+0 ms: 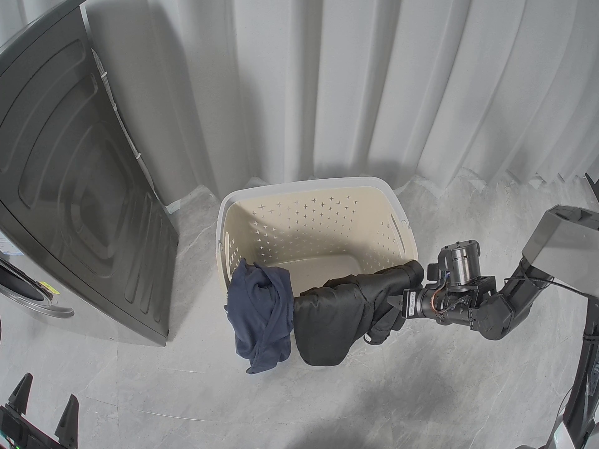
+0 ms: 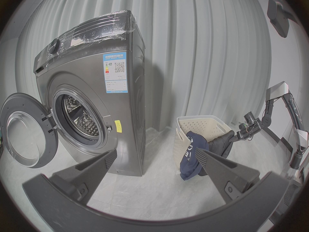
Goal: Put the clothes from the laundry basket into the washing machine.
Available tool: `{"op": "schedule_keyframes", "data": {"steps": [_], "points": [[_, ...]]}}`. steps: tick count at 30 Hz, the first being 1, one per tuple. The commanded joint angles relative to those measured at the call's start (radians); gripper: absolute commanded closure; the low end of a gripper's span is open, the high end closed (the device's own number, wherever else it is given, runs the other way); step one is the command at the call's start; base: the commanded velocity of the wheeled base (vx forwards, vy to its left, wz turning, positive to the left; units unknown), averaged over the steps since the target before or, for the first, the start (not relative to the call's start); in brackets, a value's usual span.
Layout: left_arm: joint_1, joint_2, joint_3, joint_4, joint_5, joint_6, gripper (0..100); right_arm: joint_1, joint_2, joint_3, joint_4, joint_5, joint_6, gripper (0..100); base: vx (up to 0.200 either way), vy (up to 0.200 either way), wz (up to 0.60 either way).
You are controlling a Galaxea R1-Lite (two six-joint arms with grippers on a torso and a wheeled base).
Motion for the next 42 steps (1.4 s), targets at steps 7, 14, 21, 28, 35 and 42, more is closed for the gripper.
{"op": "schedule_keyframes", "data": {"steps": [7,14,21,28,35,42], "points": [[0.0,-0.013,0.015,0.0,0.0,0.0,0,0.018,0.004,0.031,-0.093,0.025,0.002,100,0.0,0.0,0.0],[0.0,-0.013,0.015,0.001,0.0,0.0,0,0.064,-0.237,0.22,-0.117,0.042,0.003,100,0.0,0.0,0.0],[0.0,-0.013,0.015,0.0,0.0,0.0,0,0.06,-0.271,0.271,-0.116,0.039,0.005,100,0.0,0.0,0.0],[0.0,-0.015,0.015,0.0,0.0,0.0,0,0.05,-0.166,0.255,-0.14,0.03,0.003,0,0.0,0.0,0.0],[0.0,-0.013,0.015,0.001,0.0,0.0,0,0.021,-0.054,0.156,-0.143,0.03,-0.006,0,0.0,0.0,0.0],[0.0,-0.015,0.015,0.001,0.0,0.0,0,-0.005,0.045,0.053,-0.192,0.033,-0.006,100,0.0,0.0,0.0]]}}
